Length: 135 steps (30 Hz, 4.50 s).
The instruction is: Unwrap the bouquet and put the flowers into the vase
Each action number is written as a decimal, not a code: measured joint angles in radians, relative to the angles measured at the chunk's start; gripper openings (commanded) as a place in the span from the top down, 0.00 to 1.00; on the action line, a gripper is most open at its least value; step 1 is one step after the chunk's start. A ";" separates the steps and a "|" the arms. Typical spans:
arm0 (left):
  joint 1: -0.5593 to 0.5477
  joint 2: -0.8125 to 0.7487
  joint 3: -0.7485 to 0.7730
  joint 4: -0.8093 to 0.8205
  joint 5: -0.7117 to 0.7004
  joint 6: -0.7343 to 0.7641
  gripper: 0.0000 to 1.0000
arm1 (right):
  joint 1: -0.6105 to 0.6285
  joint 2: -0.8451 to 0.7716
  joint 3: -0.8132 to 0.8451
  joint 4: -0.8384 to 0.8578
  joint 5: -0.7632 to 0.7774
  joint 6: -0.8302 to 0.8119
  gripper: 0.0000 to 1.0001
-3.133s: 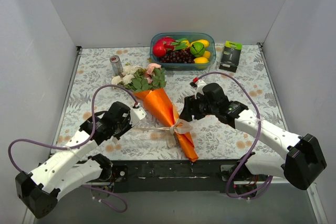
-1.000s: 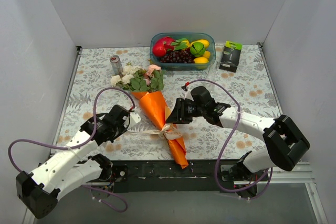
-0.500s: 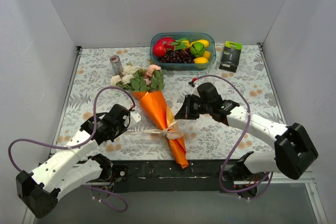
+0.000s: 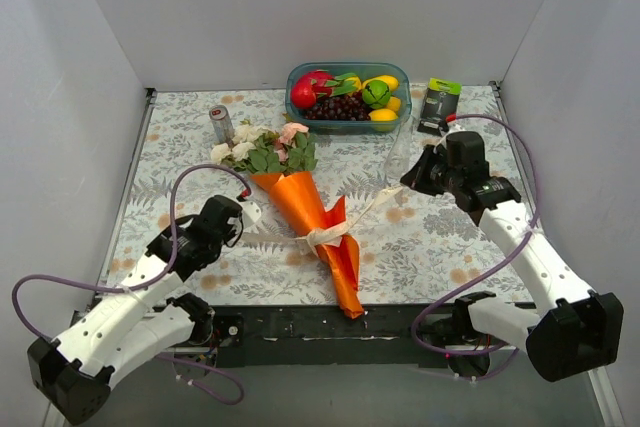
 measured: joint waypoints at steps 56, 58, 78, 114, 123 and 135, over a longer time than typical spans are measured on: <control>0.074 0.531 0.640 0.152 0.427 -0.083 0.02 | 0.321 0.167 -0.044 0.161 0.000 -0.203 0.28; 0.074 0.491 0.628 0.151 0.426 -0.089 0.02 | 0.321 0.196 -0.044 0.183 0.000 -0.212 0.32; 0.074 0.281 0.575 0.071 0.396 -0.119 0.02 | 0.322 0.303 0.060 0.211 -0.008 -0.243 0.99; 0.075 0.423 0.576 0.178 0.117 -0.200 0.02 | 0.655 -0.090 0.196 0.188 -0.269 -0.280 0.99; 0.093 0.584 0.790 0.182 -0.012 -0.246 0.02 | 0.872 -0.127 0.175 0.145 -0.346 -0.300 0.99; 0.095 0.707 1.026 0.077 0.003 -0.304 0.02 | 1.223 0.019 0.187 -0.036 -0.276 -0.309 0.52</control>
